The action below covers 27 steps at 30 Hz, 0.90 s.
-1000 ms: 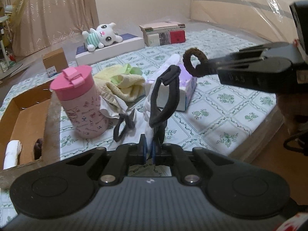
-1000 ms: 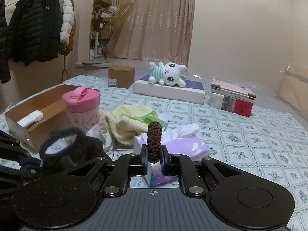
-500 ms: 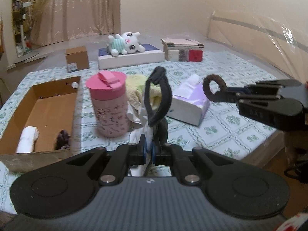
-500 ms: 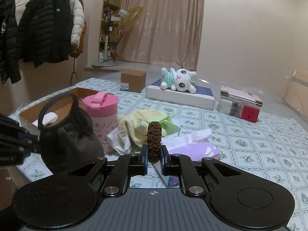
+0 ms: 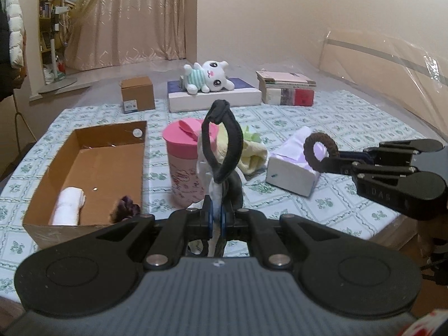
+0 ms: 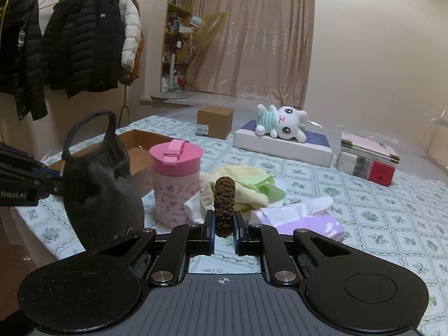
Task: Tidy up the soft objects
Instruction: 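Carry the black mask toward the box with the left tool while the right tool carries the hair tie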
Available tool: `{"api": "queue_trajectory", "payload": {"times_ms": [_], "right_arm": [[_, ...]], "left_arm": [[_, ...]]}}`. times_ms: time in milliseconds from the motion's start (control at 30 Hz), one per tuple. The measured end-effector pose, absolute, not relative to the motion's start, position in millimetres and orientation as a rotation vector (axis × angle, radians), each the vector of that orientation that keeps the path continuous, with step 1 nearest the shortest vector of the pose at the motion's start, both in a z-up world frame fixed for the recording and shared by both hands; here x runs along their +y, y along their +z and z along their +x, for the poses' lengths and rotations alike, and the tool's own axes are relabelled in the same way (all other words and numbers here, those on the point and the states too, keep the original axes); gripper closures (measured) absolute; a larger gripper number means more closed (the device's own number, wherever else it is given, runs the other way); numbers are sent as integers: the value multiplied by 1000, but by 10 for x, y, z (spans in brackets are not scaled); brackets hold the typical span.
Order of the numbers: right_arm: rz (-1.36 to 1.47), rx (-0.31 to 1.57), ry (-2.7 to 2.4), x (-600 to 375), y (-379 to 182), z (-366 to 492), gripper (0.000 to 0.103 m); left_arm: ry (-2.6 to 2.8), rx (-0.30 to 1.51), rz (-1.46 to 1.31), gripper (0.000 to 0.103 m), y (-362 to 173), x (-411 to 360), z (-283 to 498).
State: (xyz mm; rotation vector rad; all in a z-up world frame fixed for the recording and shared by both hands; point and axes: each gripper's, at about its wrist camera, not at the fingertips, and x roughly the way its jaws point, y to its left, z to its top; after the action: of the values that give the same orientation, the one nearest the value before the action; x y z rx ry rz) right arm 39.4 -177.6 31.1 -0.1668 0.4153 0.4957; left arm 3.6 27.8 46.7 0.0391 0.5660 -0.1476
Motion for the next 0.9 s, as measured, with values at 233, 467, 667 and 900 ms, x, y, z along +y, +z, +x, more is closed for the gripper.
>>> {"api": "queue_trajectory", "payload": {"times_ms": [233,467,667,900], "right_arm": [[-175,410,536,-1610,331,410,91],[-192,395,598,-1331,383,465,91],[-220,385,680,-951,417,545,91],[-243,377,764,-452,406,669,91]], "left_arm": [[-116,545,33,98,577,467,34],[-71,512,29,98,761,759,76],[-18,474,28,99,966,1138,186],[43,458,50,99,1069,1558,410]]}}
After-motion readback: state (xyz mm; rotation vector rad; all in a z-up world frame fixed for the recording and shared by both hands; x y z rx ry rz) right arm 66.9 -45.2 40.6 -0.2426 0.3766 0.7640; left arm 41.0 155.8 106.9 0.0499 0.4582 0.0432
